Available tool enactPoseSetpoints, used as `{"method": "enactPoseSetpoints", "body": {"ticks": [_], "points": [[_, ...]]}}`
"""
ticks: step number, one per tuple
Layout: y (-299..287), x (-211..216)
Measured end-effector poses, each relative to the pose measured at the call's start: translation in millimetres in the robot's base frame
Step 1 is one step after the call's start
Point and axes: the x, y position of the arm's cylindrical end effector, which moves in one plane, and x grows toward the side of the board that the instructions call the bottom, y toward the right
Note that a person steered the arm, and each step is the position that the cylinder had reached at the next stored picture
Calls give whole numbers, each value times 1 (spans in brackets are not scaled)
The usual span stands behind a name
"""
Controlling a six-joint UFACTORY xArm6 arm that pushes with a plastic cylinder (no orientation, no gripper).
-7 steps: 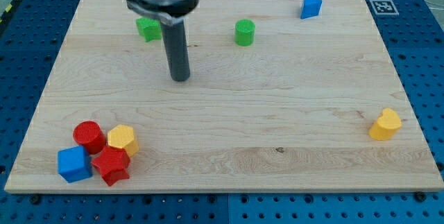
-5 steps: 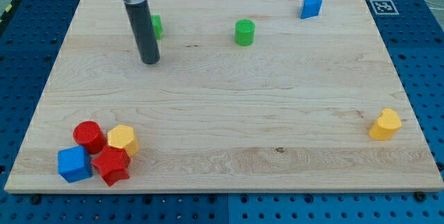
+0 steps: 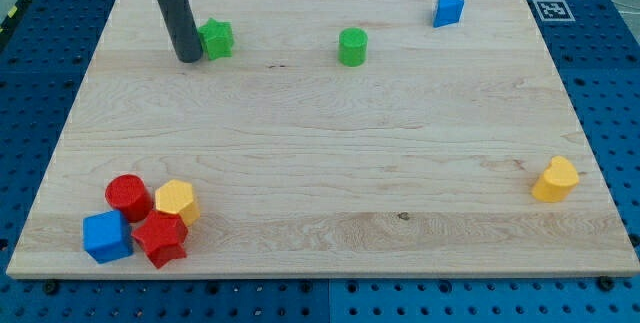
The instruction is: Push the green star to the right side of the board
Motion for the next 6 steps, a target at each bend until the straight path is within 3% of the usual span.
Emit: {"method": "enactPoseSetpoints", "body": {"ticks": [4, 6], "points": [[-5, -5], [26, -14]]}}
